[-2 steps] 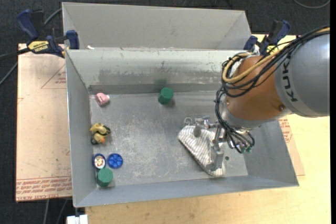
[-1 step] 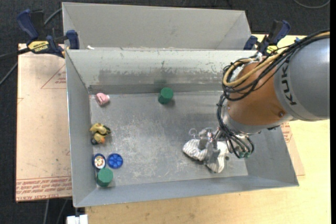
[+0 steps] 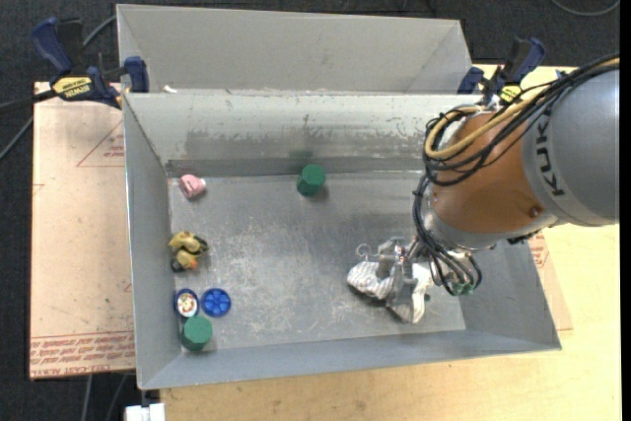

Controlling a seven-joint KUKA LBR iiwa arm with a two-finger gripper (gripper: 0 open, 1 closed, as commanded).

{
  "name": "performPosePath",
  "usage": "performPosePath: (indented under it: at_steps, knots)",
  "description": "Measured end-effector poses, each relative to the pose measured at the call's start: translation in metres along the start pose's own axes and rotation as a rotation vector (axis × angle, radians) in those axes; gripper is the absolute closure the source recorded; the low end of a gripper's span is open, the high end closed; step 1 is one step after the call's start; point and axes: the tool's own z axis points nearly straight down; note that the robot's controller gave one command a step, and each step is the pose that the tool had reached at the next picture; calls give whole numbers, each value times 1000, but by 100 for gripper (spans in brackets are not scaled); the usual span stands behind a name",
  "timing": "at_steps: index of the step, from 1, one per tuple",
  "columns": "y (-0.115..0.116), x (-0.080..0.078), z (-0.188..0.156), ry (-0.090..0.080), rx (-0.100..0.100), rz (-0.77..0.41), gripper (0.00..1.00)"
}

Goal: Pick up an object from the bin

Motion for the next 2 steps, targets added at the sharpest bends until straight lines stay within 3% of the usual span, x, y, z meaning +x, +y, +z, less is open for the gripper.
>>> performPosePath:
  at_steps: [1, 2]
  knots:
    - [12, 17, -75, -4, -1, -26, 100]
    - [17, -1, -186, -3, -1, 26, 100]
